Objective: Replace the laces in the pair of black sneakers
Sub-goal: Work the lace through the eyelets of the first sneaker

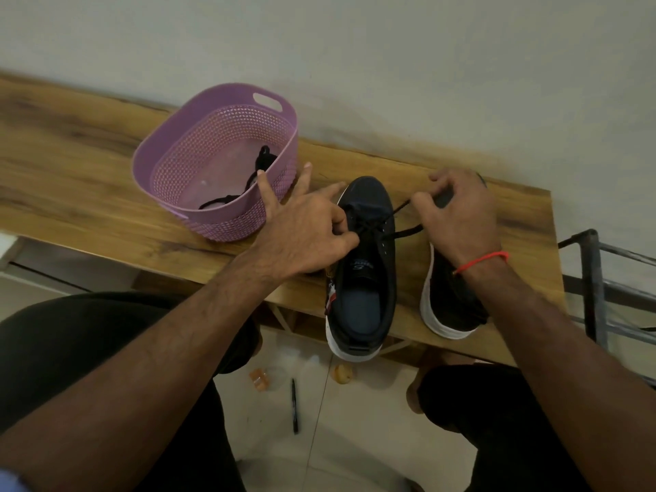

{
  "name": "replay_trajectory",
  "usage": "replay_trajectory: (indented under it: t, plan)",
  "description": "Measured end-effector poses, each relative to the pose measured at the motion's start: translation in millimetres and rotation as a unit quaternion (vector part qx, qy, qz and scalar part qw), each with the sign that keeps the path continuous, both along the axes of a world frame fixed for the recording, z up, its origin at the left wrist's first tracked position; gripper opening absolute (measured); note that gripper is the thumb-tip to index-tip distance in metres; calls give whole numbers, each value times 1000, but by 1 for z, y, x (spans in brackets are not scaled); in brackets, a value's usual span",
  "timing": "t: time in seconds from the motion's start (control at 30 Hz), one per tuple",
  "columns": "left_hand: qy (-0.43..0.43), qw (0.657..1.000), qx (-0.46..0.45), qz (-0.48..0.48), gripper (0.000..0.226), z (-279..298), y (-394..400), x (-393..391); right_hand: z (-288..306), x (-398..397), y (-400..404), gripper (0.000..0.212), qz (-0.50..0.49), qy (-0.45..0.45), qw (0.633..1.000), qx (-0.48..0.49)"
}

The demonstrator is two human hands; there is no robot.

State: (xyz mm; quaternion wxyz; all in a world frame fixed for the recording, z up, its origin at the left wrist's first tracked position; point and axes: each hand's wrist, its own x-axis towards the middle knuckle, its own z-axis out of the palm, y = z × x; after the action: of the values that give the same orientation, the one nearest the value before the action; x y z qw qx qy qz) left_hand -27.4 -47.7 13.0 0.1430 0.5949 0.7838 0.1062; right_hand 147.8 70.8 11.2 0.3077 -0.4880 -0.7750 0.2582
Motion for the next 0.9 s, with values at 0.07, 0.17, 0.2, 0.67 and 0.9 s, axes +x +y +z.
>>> replay_trajectory:
  t: [0.07,0.17,0.2,0.67,0.9]
  plan:
    - [-3,1000,0,2,19,0,0,0,-1,1,-1,18,40,-49,998,-5]
    - [-2,1000,-7,2,20,2,0,-1,-4,-5,-16,32,208,-177,961,44]
    - [-2,1000,-10,2,20,2,0,0,-6,-7,-20,34,244,-221,942,61]
    - [5,1000,-16,4,21,1,0,1,-16,-15,-36,19,229,-266,928,125]
    - [-4,1000,-22,8,22,3,0,0,10,7,15,19,54,-71,993,76]
